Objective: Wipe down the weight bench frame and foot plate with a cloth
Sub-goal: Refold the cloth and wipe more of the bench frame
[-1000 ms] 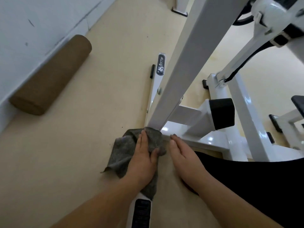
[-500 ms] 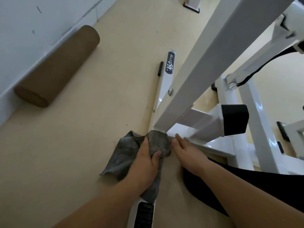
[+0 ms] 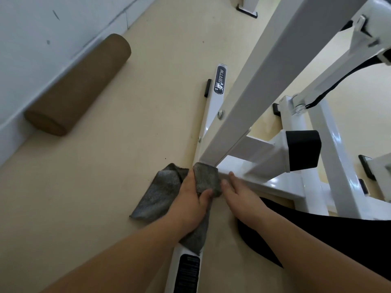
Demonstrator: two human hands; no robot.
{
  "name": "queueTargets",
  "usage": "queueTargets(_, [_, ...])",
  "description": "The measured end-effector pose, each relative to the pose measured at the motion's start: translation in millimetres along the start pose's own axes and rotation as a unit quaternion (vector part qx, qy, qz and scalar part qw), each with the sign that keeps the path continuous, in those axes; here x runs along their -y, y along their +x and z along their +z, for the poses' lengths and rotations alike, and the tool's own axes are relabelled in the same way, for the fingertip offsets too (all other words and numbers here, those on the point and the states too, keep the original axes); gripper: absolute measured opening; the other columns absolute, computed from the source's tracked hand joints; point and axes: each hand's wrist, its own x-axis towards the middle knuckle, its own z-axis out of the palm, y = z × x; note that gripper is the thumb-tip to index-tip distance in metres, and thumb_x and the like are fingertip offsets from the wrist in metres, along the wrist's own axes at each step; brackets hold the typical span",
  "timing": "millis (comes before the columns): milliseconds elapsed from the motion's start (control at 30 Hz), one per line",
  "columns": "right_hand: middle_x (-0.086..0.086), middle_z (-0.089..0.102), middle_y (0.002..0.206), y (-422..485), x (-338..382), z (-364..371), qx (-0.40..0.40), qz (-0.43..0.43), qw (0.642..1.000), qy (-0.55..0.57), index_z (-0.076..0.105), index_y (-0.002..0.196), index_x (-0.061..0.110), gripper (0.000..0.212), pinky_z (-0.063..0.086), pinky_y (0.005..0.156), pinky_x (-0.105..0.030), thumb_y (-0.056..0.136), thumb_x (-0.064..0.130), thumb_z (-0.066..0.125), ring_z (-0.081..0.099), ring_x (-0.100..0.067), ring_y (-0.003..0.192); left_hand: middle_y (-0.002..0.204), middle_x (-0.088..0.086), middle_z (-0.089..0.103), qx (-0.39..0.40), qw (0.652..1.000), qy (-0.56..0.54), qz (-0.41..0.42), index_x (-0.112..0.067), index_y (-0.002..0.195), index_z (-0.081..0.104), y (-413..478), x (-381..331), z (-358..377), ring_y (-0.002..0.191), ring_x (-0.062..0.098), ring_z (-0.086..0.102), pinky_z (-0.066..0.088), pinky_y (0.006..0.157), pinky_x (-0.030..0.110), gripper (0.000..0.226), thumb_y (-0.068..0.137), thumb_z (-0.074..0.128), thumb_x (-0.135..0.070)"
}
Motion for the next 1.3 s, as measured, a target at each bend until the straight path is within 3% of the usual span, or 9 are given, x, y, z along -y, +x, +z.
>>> queueTargets(100, [0.004, 0.059, 0.132, -36, 12, 14, -0.033, -0.002, 0.995, 0.095, 0.051, 0.143, 0.027, 0.043, 0.036, 0.094, -0.023, 0.108, 0.047, 0.035, 0.053, -0.011, 0.116, 0.169, -0.008, 0.013, -0.040, 0.999, 0.021, 0.019, -0.030, 0.164, -0.001, -72, 11, 10, 0.155, 0.009, 0.018, 0.020, 0.123, 0.022, 0.085, 0.103, 0.057, -0.037])
queueTargets(233, [0.024, 0.053, 0.097, -70, 10, 39, 0.049, -0.004, 0.990, 0.129, 0.053, 0.113, 0.040, 0.022, 0.032, 0.065, -0.006, 0.109, 0.047, 0.033, 0.052, 0.004, 0.094, 0.167, -0.019, 0.007, -0.020, 0.999, 0.013, 0.026, -0.041, 0.157, -0.006, -148, 35, 13, 0.149, -0.016, 0.003, 0.010, 0.115, 0.003, 0.086, 0.101, 0.059, -0.034])
queueTargets(400, [0.012, 0.063, 0.109, -93, 4, 56, 0.036, 0.010, 0.977, 0.212, 0.062, 0.119, 0.036, 0.030, 0.050, 0.088, -0.025, 0.109, 0.046, 0.036, 0.058, -0.005, 0.103, 0.164, -0.012, 0.029, 0.069, 0.997, -0.020, -0.015, -0.033, 0.164, 0.006, -98, 27, -11, 0.150, 0.004, 0.027, 0.021, 0.127, 0.030, 0.085, 0.099, 0.054, -0.056])
queueTargets(533, [0.003, 0.064, 0.105, -115, -12, 76, -0.012, 0.067, 0.973, 0.219, 0.064, 0.107, 0.028, 0.034, 0.051, 0.101, -0.048, 0.108, 0.045, 0.035, 0.060, -0.017, 0.101, 0.167, -0.011, 0.024, 0.027, 0.999, -0.029, -0.028, -0.033, 0.165, 0.002, -134, 25, 0, 0.152, 0.005, 0.023, 0.021, 0.127, 0.032, 0.079, 0.104, 0.052, -0.045])
queueTargets(700, [0.012, 0.064, 0.113, -136, -21, 87, 0.060, -0.028, 0.992, 0.106, 0.061, 0.116, 0.029, 0.038, 0.044, 0.093, -0.033, 0.108, 0.049, 0.030, 0.057, -0.008, 0.108, 0.161, -0.030, 0.011, -0.029, 0.999, -0.011, -0.027, -0.040, 0.158, 0.002, -265, 45, 17, 0.135, -0.034, 0.004, 0.009, 0.108, -0.004, 0.073, 0.105, 0.053, -0.035])
queueTargets(933, [0.015, 0.066, 0.106, -135, -25, 97, 0.038, -0.047, 0.991, 0.116, 0.062, 0.117, 0.033, 0.032, 0.045, 0.077, -0.022, 0.108, 0.047, 0.035, 0.059, -0.001, 0.100, 0.171, -0.007, 0.010, 0.032, 0.992, 0.114, -0.037, -0.028, 0.165, 0.002, -202, 55, 0, 0.158, 0.016, 0.003, 0.011, 0.129, 0.046, 0.084, 0.101, 0.048, -0.057])
queueTargets(1033, [0.019, 0.065, 0.105, -132, -29, 97, 0.040, -0.052, 0.989, 0.132, 0.063, 0.118, 0.035, 0.031, 0.045, 0.078, -0.020, 0.108, 0.046, 0.035, 0.060, 0.000, 0.100, 0.161, -0.017, 0.035, 0.008, 0.999, -0.045, -0.030, -0.040, 0.162, 0.014, -206, 55, 12, 0.148, 0.000, 0.033, 0.034, 0.123, 0.035, 0.075, 0.099, 0.053, -0.054])
queueTargets(1200, [0.019, 0.065, 0.130, -126, -39, 96, 0.061, -0.061, 0.989, 0.122, 0.060, 0.134, 0.035, 0.042, 0.042, 0.111, -0.035, 0.106, 0.053, 0.034, 0.055, -0.005, 0.125, 0.165, -0.024, 0.024, -0.063, 0.995, -0.009, -0.080, -0.043, 0.161, 0.014, -291, 72, 28, 0.146, -0.016, 0.020, 0.016, 0.114, 0.002, 0.074, 0.098, 0.048, -0.061])
queueTargets(1300, [0.020, 0.068, 0.117, -125, -38, 98, 0.055, -0.062, 0.988, 0.127, 0.064, 0.120, 0.037, 0.037, 0.046, 0.102, -0.033, 0.107, 0.052, 0.033, 0.059, -0.004, 0.115, 0.164, -0.024, 0.020, -0.047, 0.996, 0.024, -0.074, -0.038, 0.162, 0.012, -281, 62, 22, 0.143, -0.022, 0.013, 0.007, 0.111, -0.002, 0.077, 0.097, 0.045, -0.061])
